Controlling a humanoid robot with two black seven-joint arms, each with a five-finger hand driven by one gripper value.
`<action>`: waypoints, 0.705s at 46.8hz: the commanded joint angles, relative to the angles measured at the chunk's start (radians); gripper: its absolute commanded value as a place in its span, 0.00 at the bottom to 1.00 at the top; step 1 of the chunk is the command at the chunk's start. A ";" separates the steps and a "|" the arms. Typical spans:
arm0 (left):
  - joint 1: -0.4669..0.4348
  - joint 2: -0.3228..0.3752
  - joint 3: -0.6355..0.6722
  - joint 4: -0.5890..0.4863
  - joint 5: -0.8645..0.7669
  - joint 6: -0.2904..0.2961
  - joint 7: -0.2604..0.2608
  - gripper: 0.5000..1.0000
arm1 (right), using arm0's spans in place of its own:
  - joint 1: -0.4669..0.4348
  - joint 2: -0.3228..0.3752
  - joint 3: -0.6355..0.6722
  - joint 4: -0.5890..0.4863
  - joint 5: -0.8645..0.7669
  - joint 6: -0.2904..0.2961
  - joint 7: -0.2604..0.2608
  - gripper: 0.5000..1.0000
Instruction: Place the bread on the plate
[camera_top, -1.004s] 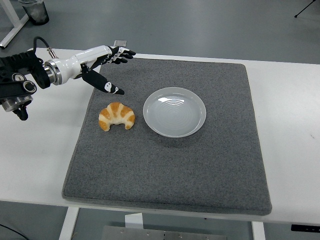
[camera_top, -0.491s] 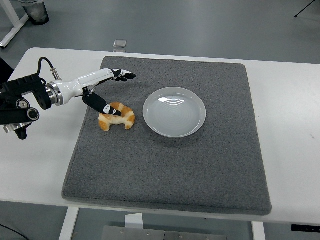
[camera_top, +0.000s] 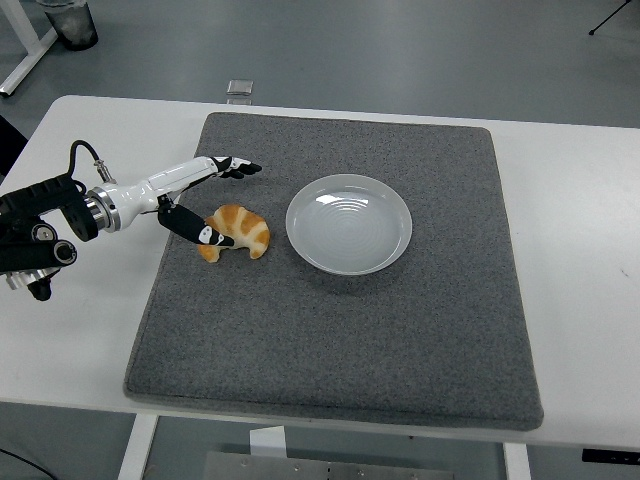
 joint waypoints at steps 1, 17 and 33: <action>0.000 -0.011 -0.003 0.010 -0.002 0.000 0.000 0.95 | 0.000 0.000 0.000 0.000 0.000 0.000 0.000 0.90; 0.057 -0.082 -0.017 0.078 0.000 0.001 0.000 0.95 | 0.000 0.000 0.000 0.000 0.000 0.000 0.000 0.90; 0.092 -0.122 -0.025 0.147 0.001 0.003 -0.020 0.95 | 0.000 0.000 0.000 0.000 0.000 0.000 0.000 0.90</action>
